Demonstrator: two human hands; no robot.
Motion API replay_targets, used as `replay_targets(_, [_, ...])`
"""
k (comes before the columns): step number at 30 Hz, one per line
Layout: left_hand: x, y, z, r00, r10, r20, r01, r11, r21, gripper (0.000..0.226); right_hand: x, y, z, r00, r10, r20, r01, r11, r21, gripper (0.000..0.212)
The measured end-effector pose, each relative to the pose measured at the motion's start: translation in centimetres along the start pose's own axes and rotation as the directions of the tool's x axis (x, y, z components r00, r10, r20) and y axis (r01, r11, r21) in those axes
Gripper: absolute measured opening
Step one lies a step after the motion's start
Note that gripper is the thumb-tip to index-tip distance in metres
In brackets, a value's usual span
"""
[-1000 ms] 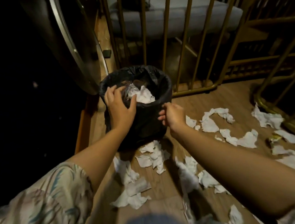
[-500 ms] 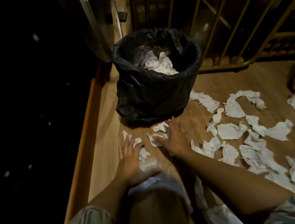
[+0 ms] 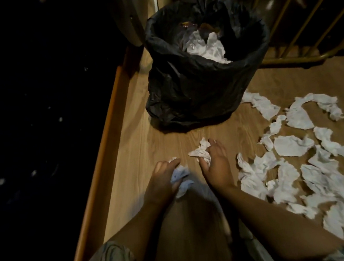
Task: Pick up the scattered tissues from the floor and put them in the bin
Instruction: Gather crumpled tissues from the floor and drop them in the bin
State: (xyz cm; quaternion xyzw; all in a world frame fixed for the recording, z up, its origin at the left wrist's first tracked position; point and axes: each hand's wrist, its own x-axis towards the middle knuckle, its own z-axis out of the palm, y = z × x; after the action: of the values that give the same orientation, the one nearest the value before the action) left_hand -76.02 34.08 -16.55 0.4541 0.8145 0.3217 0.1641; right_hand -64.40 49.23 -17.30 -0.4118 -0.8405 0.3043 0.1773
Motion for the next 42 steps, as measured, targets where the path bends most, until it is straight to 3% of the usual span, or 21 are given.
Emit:
replay_targets(4, [-0.7,0.3,0.0,0.999,0.031,0.021,-0.031,1.0,0.001,0.052,-2.8,-0.2,-0.6,0.999,-0.007,-0.05,0.012,0.994,0.104,0.042])
replay_targets(7, [-0.9,-0.3,0.3,0.994,0.083,-0.07,-0.085,0.996,-0.02,0.034,-4.4,-1.0,-1.5,0.995,0.02,-0.102,-0.003,0.986,0.166,0.044])
replay_targets(10, [-1.0,0.1,-0.2,0.989,-0.046,-0.14,0.033,0.995,-0.096,0.026,-5.1,-1.5,-2.4,0.985,-0.042,-0.17,0.072,0.983,0.17,0.05])
replay_targets(13, [-1.5,0.7,0.4,0.964,-0.1,-0.245,0.04,0.97,-0.239,0.021,-5.0,-2.2,-3.7,0.976,-0.067,-0.206,0.104,0.979,0.173,0.036])
replay_targets(15, [-1.8,1.6,0.6,0.963,-0.151,-0.224,0.073,0.945,-0.32,0.009,-4.7,-2.8,-4.8,0.972,-0.046,-0.23,0.091,0.978,0.19,0.024])
replay_targets(20, [-0.7,5.9,-0.7,0.973,-0.19,-0.129,0.111,0.879,-0.463,0.053,-4.2,-4.0,-8.1,0.96,0.129,-0.25,-0.027,0.927,0.374,0.012])
replay_targets(24, [1.6,9.7,-3.5,0.98,-0.123,-0.156,0.04,0.891,-0.452,0.055,-3.1,-5.6,-10.3,0.941,0.284,-0.183,-0.15,0.836,0.528,0.048])
replay_targets(27, [3.9,12.2,-6.1,0.966,-0.076,-0.247,-0.034,0.91,-0.413,0.06,-1.7,-7.1,-12.1,0.919,0.346,-0.19,-0.195,0.816,0.544,0.047])
replay_targets(31, [7.3,16.0,-10.4,0.924,-0.098,-0.369,-0.078,0.898,-0.434,0.031,0.9,-9.8,-15.0,0.906,0.4,-0.137,-0.206,0.701,0.682,0.041])
replay_targets(33, [9.1,18.2,-12.6,0.885,-0.18,-0.429,-0.048,0.882,-0.47,0.015,2.4,-11.8,-16.8,0.906,0.409,-0.108,-0.201,0.642,0.74,0.03])
replay_targets(36, [12.3,20.2,-14.9,0.844,-0.402,-0.354,0.14,0.803,-0.579,0.03,5.4,-14.4,-19.0,0.891,0.453,0.038,-0.282,0.486,0.827,0.023])
replay_targets(38, [14.7,21.0,-16.3,0.814,-0.5,-0.295,0.23,0.744,-0.627,0.045,7.8,-15.4,-19.8,0.86,0.48,0.176,-0.358,0.318,0.878,0.029])
replay_targets(40, [16.5,21.9,-17.6,0.789,-0.569,-0.231,0.275,0.664,-0.695,0.05,10.1,-16.4,-20.5,0.828,0.505,0.244,-0.385,0.195,0.902,0.039])
replay_targets(42, [17.7,22.8,-18.6,0.774,-0.608,-0.178,0.249,0.55,-0.797,0.049,11.8,-17.7,-21.6,0.808,0.52,0.276,-0.411,0.163,0.897,0.045])
